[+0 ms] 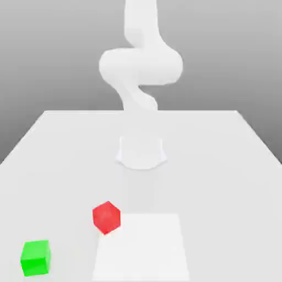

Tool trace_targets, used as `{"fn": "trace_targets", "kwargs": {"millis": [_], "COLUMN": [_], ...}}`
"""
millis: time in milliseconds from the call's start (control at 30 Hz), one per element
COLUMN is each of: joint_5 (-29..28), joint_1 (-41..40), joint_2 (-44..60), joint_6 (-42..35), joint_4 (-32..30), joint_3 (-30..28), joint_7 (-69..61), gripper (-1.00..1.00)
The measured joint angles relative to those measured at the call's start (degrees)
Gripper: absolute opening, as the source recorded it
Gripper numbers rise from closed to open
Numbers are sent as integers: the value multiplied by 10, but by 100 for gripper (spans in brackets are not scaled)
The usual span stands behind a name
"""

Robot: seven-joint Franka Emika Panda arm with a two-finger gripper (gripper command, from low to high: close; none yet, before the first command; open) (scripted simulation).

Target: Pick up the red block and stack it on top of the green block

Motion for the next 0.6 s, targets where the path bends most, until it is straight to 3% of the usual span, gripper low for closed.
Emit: {"fn": "trace_targets", "kwargs": {"millis": [600], "joint_5": [3], "joint_1": [-140], "joint_2": [384], "joint_6": [268], "joint_4": [-283], "joint_3": [17], "joint_7": [296], "gripper": [0]}}
